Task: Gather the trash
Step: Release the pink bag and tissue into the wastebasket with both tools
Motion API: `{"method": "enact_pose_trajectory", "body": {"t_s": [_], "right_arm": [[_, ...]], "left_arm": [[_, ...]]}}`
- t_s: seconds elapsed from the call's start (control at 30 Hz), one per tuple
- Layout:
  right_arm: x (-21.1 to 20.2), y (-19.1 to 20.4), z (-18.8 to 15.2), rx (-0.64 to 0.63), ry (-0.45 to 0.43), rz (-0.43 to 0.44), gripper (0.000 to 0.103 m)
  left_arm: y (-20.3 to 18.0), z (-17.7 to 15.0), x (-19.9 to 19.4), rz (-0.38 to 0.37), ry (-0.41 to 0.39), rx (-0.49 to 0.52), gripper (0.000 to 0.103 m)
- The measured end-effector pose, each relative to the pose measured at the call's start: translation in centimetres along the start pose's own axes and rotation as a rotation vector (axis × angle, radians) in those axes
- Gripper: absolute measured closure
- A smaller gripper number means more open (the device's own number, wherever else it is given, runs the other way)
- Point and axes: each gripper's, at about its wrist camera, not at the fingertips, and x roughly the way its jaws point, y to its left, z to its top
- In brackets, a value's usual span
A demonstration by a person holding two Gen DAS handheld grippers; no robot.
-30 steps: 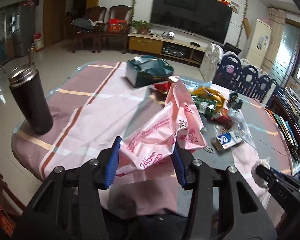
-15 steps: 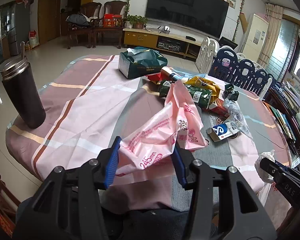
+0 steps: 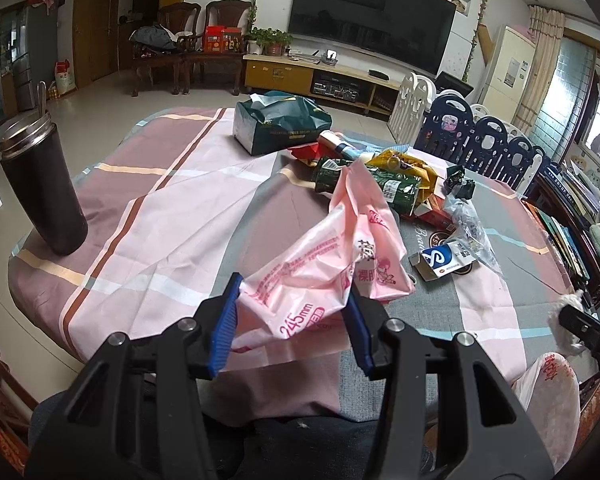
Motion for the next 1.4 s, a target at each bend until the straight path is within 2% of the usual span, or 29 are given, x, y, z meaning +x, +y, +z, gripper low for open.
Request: {"method": "enact_pose_trajectory", "body": {"t_s": [0.27, 0.43, 0.53, 0.57, 0.6, 0.67, 0.77, 0.87, 0.93, 1.0, 1.03, 1.1, 1.17, 1.3, 1.4], "right_arm": [[-4.1, -8.0, -2.2, 0.057, 0.007, -0.104, 0.085], [-3.5, -11.9, -6.2, 0.118, 0.103, -0.144, 0.083], [-2.4, -13.4, -8.4, 0.19, 0.184, -0.135, 0.067], [-2.3, -14.0, -8.8, 0.223, 0.189, -0.128, 0.055], [-2.5, -14.6, -9.1, 0.258, 0.18, -0.124, 0.042], [-3.4, -15.9, -9.0, 0.327, 0.136, -0.121, 0.033], [-4.9, -17.6, -8.2, 0.379, 0.067, -0.145, 0.032], [-6.5, -19.6, -7.6, 0.427, -0.01, -0.194, 0.03], [-7.1, -20.9, -7.4, 0.46, -0.034, -0.197, 0.029], [-7.2, -21.8, -7.3, 0.472, -0.044, -0.189, 0.029], [-7.3, -22.0, -7.2, 0.474, -0.047, -0.194, 0.029], [-7.3, -22.3, -7.3, 0.479, -0.054, -0.2, 0.029], [-7.3, -22.3, -7.5, 0.485, -0.05, -0.197, 0.029], [-6.7, -22.0, -7.7, 0.492, -0.031, -0.185, 0.029], [-6.3, -21.2, -7.6, 0.473, -0.021, -0.176, 0.029]], "left_arm": [[-1.6, 0.2, -1.4, -0.062, -0.001, 0.013, 0.054], [-5.1, 0.2, -3.3, -0.124, -0.013, 0.089, 0.054], [-8.1, -0.3, -4.4, -0.189, 0.006, 0.145, 0.054], [-9.2, -0.6, -4.7, -0.219, 0.019, 0.168, 0.054], [-10.2, -0.9, -4.9, -0.245, 0.031, 0.188, 0.054], [-12.7, -2.0, -5.2, -0.307, 0.067, 0.244, 0.053], [-16.4, -4.3, -5.4, -0.399, 0.132, 0.328, 0.053], [-20.5, -7.3, -5.6, -0.498, 0.21, 0.458, 0.053], [-22.7, -9.2, -5.8, -0.575, 0.26, 0.547, 0.05], [-24.7, -11.4, -6.0, -0.644, 0.301, 0.652, 0.04], [-25.5, -12.5, -6.2, -0.654, 0.305, 0.705, 0.035], [-26.2, -13.7, -6.2, -0.615, 0.285, 0.76, 0.021], [-26.1, -13.8, -5.7, -0.577, 0.291, 0.749, 0.019], [-23.2, -11.0, -3.8, -0.527, 0.298, 0.58, 0.015], [-20.7, -9.0, -2.7, -0.446, 0.289, 0.447, 0.015]]}}
